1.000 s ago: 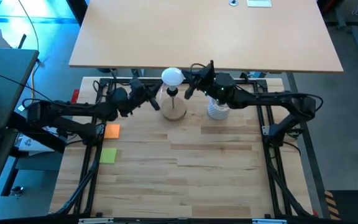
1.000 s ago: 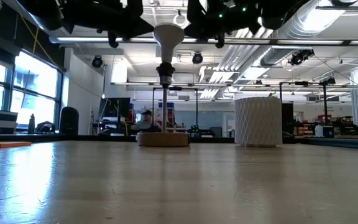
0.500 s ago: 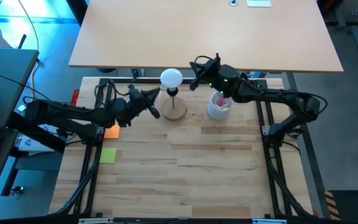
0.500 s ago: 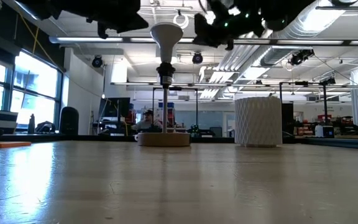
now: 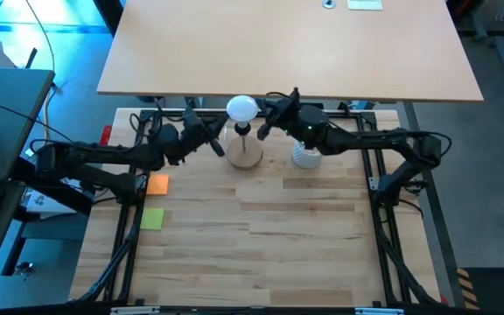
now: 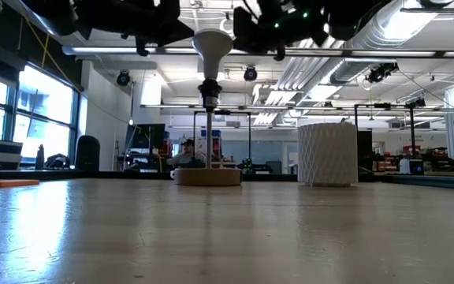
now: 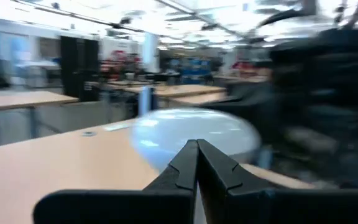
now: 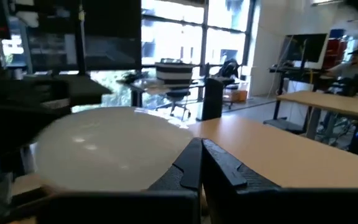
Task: Screw lightbulb
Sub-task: Remove the white lightbulb from the brown lamp
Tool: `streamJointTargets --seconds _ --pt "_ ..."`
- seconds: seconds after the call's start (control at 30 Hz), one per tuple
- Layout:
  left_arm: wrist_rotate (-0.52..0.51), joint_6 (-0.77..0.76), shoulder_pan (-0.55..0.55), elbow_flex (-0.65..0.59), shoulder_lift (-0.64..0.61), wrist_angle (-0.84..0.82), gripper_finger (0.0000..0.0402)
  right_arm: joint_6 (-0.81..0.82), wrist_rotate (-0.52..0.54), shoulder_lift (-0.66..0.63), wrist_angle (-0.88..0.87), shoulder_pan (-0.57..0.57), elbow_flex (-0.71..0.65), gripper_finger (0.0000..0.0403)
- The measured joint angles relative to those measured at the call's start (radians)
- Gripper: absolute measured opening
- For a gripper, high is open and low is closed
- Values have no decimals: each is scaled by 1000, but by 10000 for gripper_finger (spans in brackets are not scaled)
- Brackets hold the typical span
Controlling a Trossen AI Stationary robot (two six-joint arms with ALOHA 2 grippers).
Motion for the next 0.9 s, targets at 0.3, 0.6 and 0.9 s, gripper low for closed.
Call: streamJointTargets --seconds 0.3,0.6,0.9 --pt "-49 21 -109 0 8 27 0 11 -7 68 84 -105 -2 0" --pt "-301 135 -76 0 -22 -36 0 -33 0 -48 -52 -7 -2 0" --pt "12 54 19 -1 40 53 0 -25 101 -8 1 45 -1 0"
